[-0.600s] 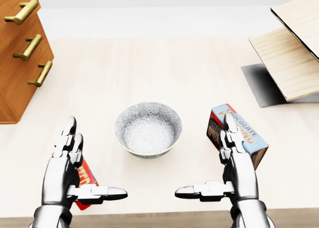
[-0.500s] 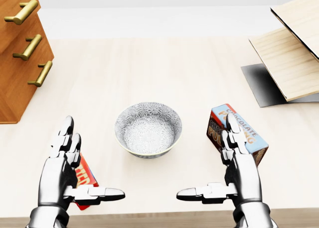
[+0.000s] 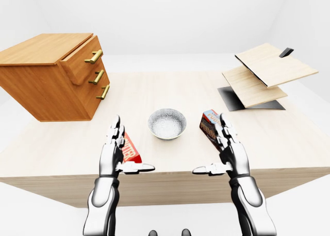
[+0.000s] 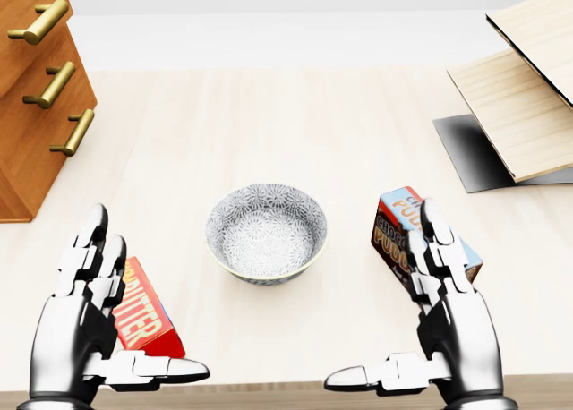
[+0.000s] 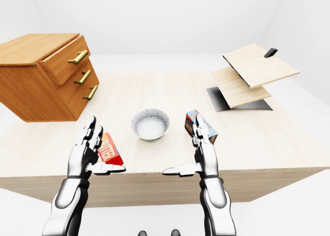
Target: Close the top drawer of the cabinet and put the bowl on top of it.
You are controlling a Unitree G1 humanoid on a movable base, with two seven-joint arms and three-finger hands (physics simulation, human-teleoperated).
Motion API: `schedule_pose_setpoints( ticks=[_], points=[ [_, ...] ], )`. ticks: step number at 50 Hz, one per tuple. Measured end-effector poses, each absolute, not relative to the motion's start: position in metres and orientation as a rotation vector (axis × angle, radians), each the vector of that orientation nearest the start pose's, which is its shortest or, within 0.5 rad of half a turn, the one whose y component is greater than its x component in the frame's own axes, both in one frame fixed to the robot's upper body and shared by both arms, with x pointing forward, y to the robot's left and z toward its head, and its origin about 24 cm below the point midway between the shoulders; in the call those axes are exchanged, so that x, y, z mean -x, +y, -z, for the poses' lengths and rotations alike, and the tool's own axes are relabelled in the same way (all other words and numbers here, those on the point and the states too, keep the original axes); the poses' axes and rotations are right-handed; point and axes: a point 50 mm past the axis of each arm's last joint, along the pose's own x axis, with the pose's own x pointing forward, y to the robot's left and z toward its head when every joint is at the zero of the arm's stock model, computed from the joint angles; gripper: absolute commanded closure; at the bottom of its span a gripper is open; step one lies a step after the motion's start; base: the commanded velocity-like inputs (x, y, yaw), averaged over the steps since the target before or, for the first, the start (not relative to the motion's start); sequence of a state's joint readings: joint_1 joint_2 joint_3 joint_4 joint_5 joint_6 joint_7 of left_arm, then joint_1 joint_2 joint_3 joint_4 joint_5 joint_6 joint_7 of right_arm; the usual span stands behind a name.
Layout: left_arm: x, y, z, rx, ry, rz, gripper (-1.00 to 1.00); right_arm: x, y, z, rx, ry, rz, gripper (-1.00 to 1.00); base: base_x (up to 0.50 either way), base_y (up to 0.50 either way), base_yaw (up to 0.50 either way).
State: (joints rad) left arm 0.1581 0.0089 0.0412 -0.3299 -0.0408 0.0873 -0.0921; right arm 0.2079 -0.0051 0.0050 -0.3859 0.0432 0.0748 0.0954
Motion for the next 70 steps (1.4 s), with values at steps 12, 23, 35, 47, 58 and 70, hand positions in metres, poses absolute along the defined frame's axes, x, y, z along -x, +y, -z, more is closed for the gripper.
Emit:
schedule_pose_setpoints(
  ticks=[12, 23, 35, 47, 58, 70],
  points=[
    [-0.215, 0.166, -0.082, 0.014, -0.123, 0.016, -1.00, -0.203, -0.156, -0.087, -0.034, -0.149, -0.067, -1.00, 0.00, 0.00, 0.00],
    [-0.214, 0.167, -0.084, 0.015, -0.131, 0.015, -1.00, -0.201, -0.157, -0.089, -0.039, -0.163, -0.069, -1.00, 0.00, 0.00, 0.00],
    [-0.215, 0.168, -0.084, 0.015, -0.131, 0.014, -1.00, -0.200, -0.157, -0.091, -0.044, -0.169, -0.070, -1.00, 0.01, 0.00, 0.00],
    [-0.215, 0.167, -0.083, 0.014, -0.128, 0.015, -1.00, -0.199, -0.157, -0.091, -0.046, -0.174, -0.071, -1.00, 0.24, 0.00, 0.00],
    [-0.215, 0.167, -0.083, 0.014, -0.127, 0.017, -1.00, -0.199, -0.156, -0.091, -0.047, -0.176, -0.073, -1.00, 0.26, 0.00, 0.00],
    [-0.215, 0.167, -0.083, 0.014, -0.126, 0.018, -1.00, -0.199, -0.156, -0.092, -0.047, -0.177, -0.075, -1.00, 0.26, 0.00, 0.00]
  ],
)
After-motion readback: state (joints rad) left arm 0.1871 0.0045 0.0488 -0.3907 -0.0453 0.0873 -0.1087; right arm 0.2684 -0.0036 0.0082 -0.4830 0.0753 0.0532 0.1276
